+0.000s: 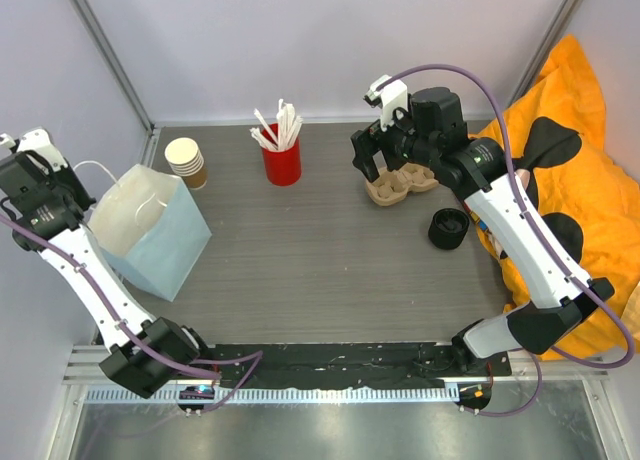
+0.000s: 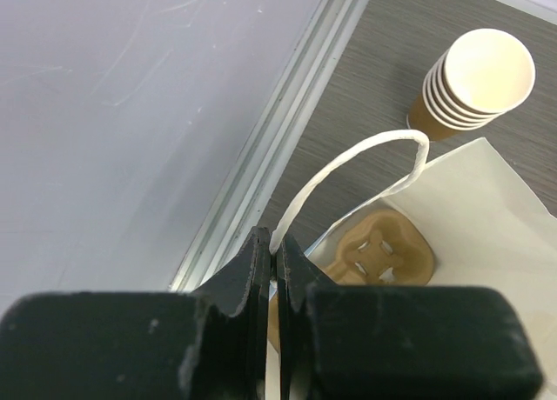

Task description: Pack the takeout coffee

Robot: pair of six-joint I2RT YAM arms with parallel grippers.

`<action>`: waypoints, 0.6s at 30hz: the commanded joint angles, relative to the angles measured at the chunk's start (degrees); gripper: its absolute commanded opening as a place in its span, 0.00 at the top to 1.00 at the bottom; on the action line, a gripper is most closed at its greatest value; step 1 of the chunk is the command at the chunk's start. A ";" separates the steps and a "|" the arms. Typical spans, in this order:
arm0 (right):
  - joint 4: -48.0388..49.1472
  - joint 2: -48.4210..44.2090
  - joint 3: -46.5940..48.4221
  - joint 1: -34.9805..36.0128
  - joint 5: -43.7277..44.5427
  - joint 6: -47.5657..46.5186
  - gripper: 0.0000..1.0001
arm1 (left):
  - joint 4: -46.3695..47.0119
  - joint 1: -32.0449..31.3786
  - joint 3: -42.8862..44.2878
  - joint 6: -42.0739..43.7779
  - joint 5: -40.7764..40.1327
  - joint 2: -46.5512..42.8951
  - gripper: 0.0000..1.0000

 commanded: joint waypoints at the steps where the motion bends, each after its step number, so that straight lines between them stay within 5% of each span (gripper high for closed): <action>1: 2.74 -0.15 1.07 -0.04 -0.61 0.94 0.00 | 4.10 2.40 0.65 -0.72 0.33 -0.07 0.95; 7: 2.83 0.20 1.24 -0.04 -0.70 1.03 0.00 | 4.55 3.81 1.35 -1.52 0.94 0.72 0.95; 9: 2.83 0.20 1.24 -0.13 -0.79 1.20 0.00 | 4.37 3.81 1.44 -1.52 2.87 0.63 0.82; 10: 2.74 0.20 1.33 -0.13 -0.79 1.11 0.01 | 4.28 3.81 1.44 -1.52 3.48 0.55 0.58; 13: 2.83 0.20 1.33 -0.04 -0.79 1.20 0.00 | 4.89 3.81 1.17 -1.43 5.24 -0.42 0.20; 18: 2.74 0.12 1.25 -0.22 -0.70 1.20 0.00 | 6.21 3.90 3.88 -2.48 8.57 -2.26 0.00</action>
